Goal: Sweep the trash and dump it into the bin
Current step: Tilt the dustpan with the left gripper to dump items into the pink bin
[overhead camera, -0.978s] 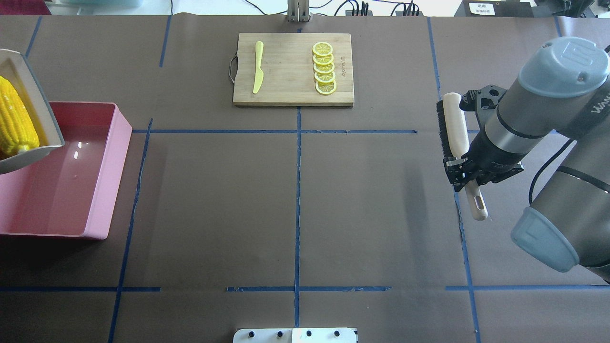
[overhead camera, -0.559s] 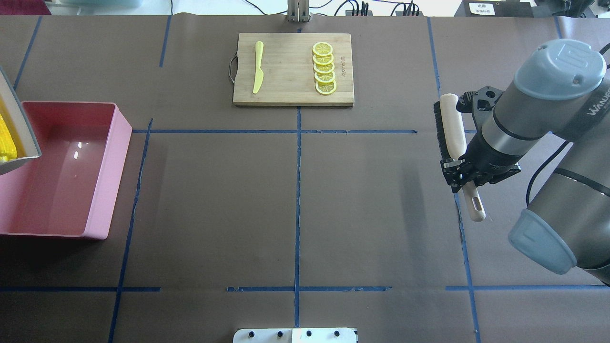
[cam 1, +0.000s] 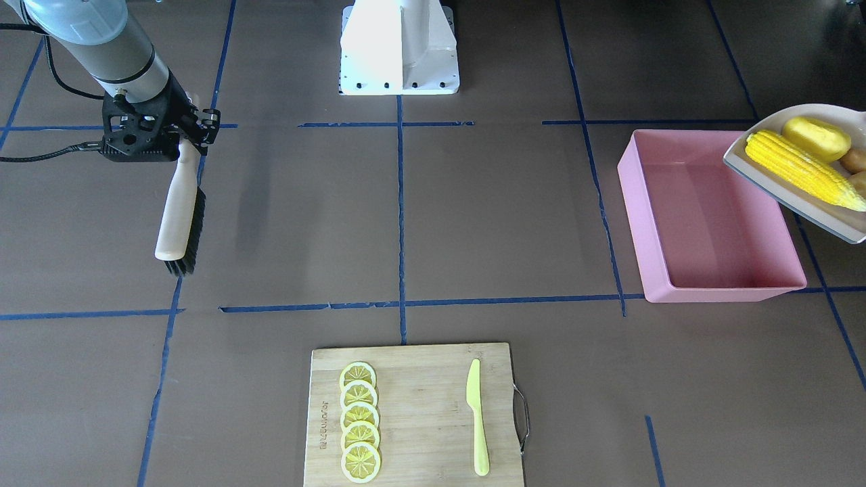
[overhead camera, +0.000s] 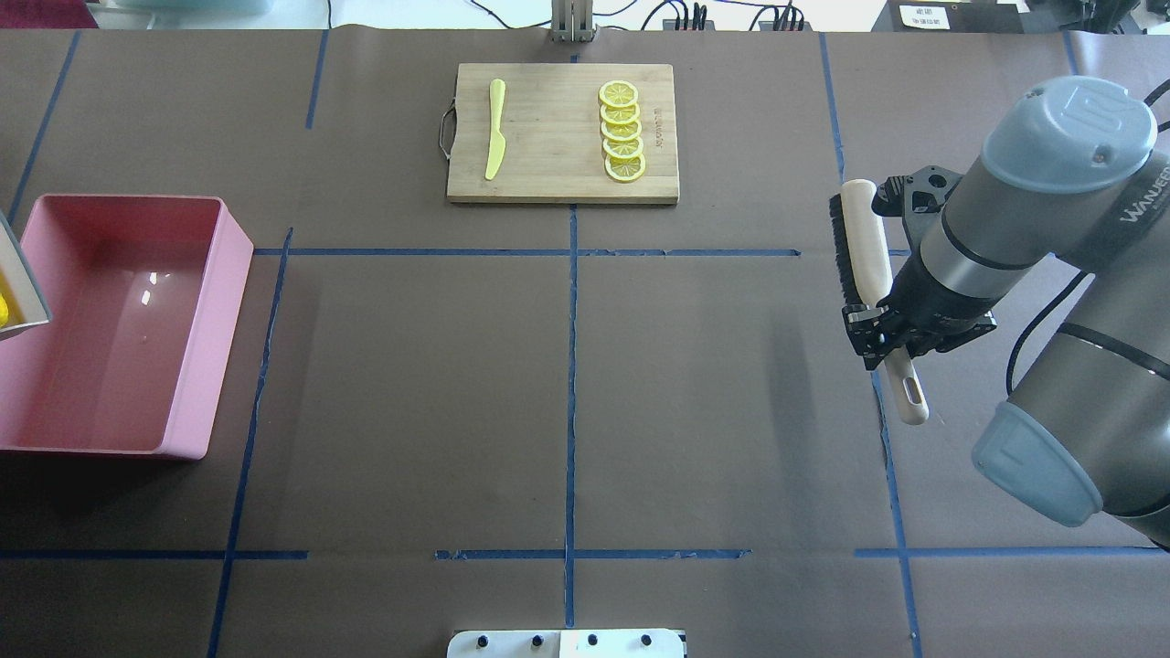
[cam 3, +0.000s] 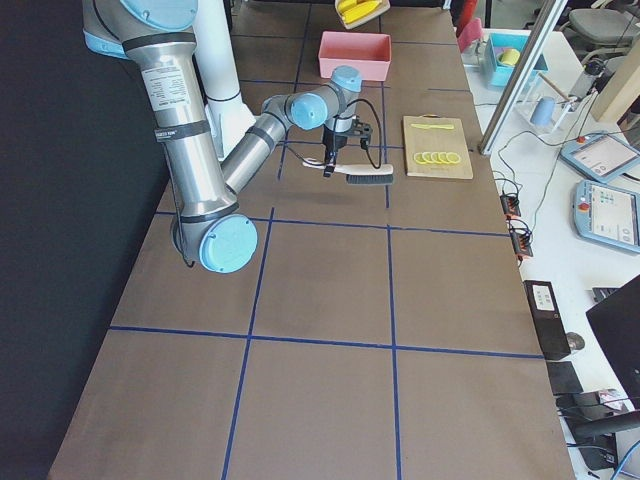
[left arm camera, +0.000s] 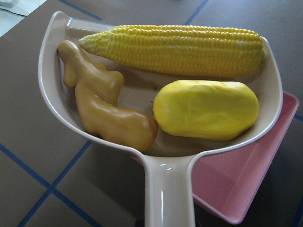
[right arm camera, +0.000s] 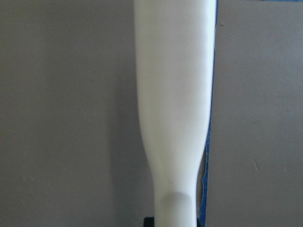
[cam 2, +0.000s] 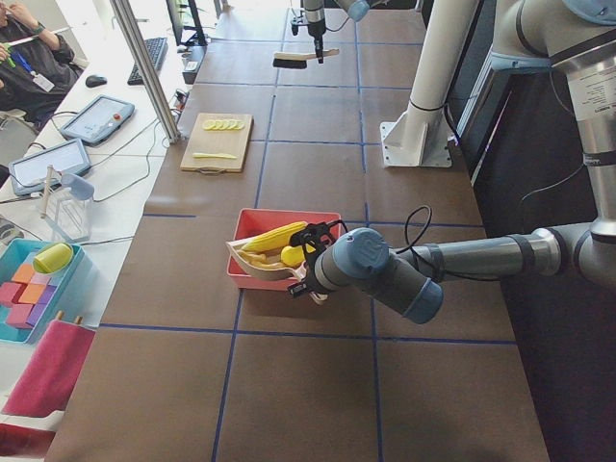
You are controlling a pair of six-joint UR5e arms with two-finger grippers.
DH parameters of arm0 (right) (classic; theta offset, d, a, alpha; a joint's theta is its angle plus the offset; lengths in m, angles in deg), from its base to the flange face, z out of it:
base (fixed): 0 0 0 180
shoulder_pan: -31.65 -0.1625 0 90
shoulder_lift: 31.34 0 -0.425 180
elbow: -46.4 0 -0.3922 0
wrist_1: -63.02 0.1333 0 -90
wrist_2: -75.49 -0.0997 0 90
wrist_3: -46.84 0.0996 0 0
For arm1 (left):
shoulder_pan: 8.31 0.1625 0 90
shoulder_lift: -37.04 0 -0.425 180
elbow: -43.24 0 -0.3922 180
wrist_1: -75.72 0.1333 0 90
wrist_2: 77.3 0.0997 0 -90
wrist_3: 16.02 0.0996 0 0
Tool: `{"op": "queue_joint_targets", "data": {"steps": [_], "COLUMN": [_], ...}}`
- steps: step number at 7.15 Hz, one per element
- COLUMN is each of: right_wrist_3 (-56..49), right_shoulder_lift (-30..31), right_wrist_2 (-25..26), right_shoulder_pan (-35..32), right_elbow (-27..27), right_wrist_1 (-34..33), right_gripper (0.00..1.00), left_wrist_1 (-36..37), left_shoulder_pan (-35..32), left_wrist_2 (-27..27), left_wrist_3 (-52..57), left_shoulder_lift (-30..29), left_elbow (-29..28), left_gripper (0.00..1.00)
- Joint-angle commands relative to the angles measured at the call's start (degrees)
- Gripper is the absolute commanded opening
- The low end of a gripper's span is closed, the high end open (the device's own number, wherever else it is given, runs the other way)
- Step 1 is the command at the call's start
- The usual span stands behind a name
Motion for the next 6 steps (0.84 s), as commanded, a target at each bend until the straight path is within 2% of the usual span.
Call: {"op": "queue_joint_targets", "data": {"steps": [1,2,3,5,6], "right_wrist_3": [0.0,0.0,0.0,0.0,0.0], "right_shoulder_lift": [-0.02,-0.02,-0.02,-0.02,0.07], "right_wrist_2": [0.0,0.0,0.0,0.0,0.0], "right_shoulder_pan": [0.0,0.09,0.09,0.09,0.09], "right_elbow": [0.0,0.08,0.17,0.0,-0.09], "right_wrist_1": [0.0,0.0,0.0,0.0,0.0], "right_gripper": [0.0,0.0,0.0,0.0,0.0], "left_wrist_1": [5.02,6.78,12.54,28.35,29.81], "left_shoulder_pan": [0.34,0.6,1.91,1.92,1.92], "left_wrist_2": [4.29,6.73,10.76,19.28,21.06], "left_wrist_3": [3.37,5.03,7.23,13.82,14.1], "left_shoulder_lift": [0.44,0.44,0.62,1.32,1.84], "left_elbow": [2.22,3.28,7.38,18.26,19.88], "left_gripper": [0.0,0.0,0.0,0.0,0.0]}}
